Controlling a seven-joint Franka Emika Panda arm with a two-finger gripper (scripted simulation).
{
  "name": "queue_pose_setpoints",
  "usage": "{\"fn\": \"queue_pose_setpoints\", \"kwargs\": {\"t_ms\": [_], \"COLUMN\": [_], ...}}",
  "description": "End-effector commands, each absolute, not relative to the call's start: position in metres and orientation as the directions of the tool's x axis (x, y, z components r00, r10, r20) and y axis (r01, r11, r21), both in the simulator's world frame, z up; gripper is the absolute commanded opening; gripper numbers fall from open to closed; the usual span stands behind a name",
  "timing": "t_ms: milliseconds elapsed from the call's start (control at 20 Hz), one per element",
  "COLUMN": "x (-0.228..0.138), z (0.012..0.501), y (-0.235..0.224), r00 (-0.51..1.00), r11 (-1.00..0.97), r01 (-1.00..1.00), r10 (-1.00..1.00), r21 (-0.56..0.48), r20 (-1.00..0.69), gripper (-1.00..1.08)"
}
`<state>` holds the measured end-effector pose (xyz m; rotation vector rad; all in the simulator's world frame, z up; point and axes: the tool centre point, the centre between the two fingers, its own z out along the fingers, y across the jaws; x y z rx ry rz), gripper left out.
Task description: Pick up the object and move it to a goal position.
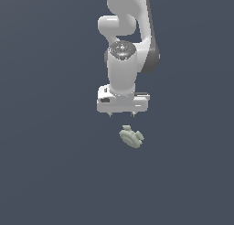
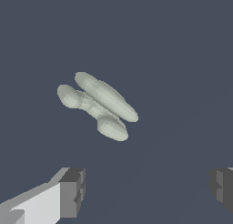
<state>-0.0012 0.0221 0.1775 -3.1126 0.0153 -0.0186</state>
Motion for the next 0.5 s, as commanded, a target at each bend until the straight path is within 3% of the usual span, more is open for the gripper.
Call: {"fn": "queue_pose_setpoints", "kwargs": {"t_ms": [0, 450], "x": [-0.0018, 0.0020], "z": [0.1765, 0.1753], "y": [0.0236, 0.0255], "r00": [1.000, 0.999], "r11": [-0.999, -0.999], "r01": [-0.012, 0.044], "r10": [-0.013, 0.044], "r21": [-0.032, -0.027], "r20": [0.009, 0.011], "gripper": [1.00, 1.00]}}
